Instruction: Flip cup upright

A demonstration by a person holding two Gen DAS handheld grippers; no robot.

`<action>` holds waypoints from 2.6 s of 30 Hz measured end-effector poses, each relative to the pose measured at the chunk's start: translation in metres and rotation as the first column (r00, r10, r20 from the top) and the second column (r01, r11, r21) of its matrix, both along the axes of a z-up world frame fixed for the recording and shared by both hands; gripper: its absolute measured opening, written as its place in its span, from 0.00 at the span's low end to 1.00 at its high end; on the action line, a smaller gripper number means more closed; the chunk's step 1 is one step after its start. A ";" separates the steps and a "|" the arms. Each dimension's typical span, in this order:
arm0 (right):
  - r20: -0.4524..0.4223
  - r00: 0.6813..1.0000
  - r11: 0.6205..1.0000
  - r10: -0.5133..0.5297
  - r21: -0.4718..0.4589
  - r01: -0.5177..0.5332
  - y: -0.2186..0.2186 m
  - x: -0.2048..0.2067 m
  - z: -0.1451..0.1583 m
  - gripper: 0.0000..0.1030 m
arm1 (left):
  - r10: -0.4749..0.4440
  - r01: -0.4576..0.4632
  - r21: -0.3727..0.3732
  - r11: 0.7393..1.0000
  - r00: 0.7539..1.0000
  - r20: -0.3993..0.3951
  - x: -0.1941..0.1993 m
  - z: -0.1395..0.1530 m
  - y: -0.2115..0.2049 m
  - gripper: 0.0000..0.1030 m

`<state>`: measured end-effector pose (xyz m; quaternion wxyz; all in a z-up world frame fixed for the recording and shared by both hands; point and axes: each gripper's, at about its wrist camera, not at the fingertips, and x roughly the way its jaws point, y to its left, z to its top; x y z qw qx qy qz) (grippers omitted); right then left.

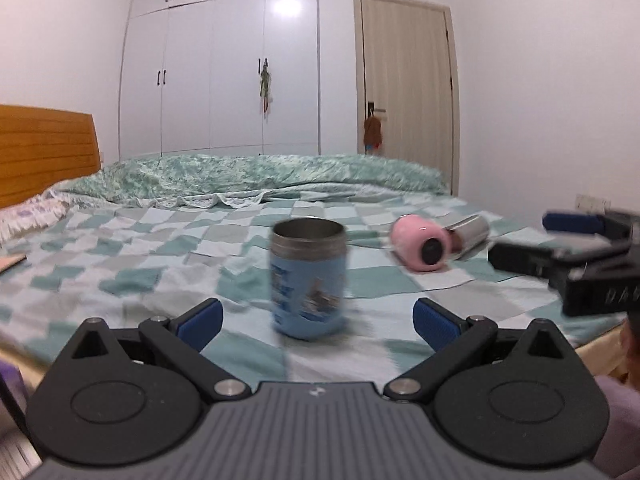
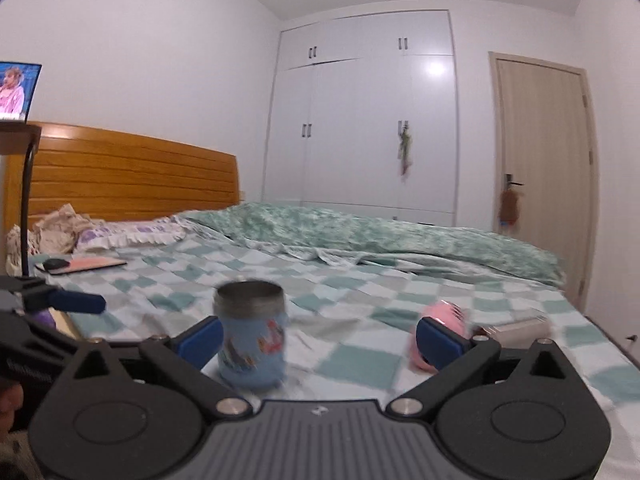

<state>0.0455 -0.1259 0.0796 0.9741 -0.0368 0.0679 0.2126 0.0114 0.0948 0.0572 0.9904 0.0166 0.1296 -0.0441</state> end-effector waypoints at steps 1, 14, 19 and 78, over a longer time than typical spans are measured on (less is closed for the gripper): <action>-0.003 1.000 1.000 -0.018 -0.006 0.018 -0.007 -0.007 -0.005 1.00 | 0.009 -0.009 -0.006 1.000 1.000 0.009 -0.007 -0.005 -0.007 1.00; 0.056 0.975 0.977 -0.213 0.041 0.211 -0.070 -0.058 -0.057 1.00 | 0.094 -0.094 -0.002 0.996 0.984 0.154 -0.028 -0.043 -0.057 1.00; 0.074 0.970 0.972 -0.233 0.045 0.230 -0.074 -0.062 -0.058 1.00 | 0.073 -0.078 0.023 0.997 0.983 0.169 -0.027 -0.045 -0.065 1.00; 0.085 0.966 0.970 -0.244 0.047 0.240 -0.075 -0.063 -0.059 1.00 | 0.060 -0.061 0.002 0.998 0.980 0.190 -0.034 -0.046 -0.063 1.00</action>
